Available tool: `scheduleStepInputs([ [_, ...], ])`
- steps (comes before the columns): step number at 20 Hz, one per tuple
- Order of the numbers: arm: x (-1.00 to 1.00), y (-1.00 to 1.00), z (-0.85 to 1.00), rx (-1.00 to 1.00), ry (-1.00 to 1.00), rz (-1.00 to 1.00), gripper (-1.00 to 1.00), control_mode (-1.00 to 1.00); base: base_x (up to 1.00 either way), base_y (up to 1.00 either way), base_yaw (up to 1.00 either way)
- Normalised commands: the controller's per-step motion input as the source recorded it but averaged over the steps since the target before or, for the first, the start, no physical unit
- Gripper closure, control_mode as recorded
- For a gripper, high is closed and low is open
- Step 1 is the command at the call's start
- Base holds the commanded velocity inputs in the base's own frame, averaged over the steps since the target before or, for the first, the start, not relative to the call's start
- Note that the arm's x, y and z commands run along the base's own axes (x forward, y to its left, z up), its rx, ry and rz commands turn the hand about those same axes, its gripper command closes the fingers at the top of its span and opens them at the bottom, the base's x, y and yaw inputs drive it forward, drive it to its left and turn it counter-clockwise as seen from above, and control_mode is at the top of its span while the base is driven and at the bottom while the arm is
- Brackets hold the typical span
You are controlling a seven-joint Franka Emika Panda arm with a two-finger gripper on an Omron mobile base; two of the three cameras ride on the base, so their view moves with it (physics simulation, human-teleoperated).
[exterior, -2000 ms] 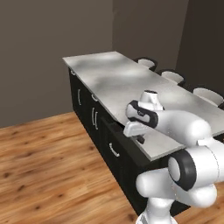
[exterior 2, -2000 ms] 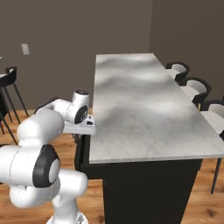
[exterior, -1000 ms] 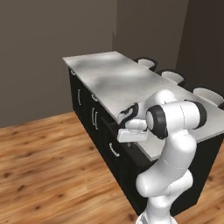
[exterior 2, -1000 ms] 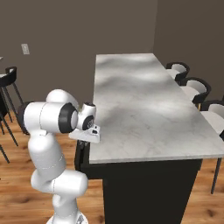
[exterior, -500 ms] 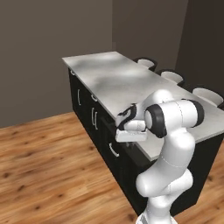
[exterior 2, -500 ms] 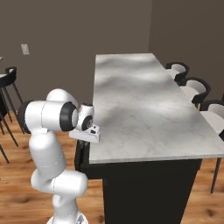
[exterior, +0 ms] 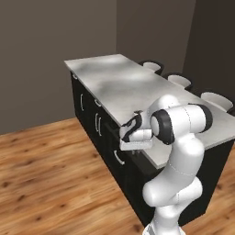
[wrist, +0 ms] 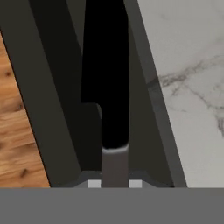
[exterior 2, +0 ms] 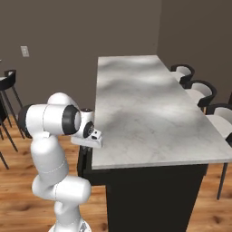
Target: Pick up the metallic utensils from the counter and place them in the open drawer. Make sure not to pick up any wooden utensils.
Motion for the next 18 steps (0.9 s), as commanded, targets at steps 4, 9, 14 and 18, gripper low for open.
scheduleStepInputs([
  [4,-0.45,0.92,-0.96,0.00,0.00,0.13,1.00,-1.00,0.00,0.00,0.00],
  [9,-0.69,1.00,-0.73,0.00,0.00,0.14,1.00,-1.00,0.00,0.00,0.00],
  [14,-0.52,0.94,-0.56,0.00,0.00,0.11,1.00,-1.00,0.00,0.00,0.00],
  [18,-0.40,0.79,-0.44,0.00,0.02,0.11,1.00,-1.00,0.00,0.00,0.00],
])
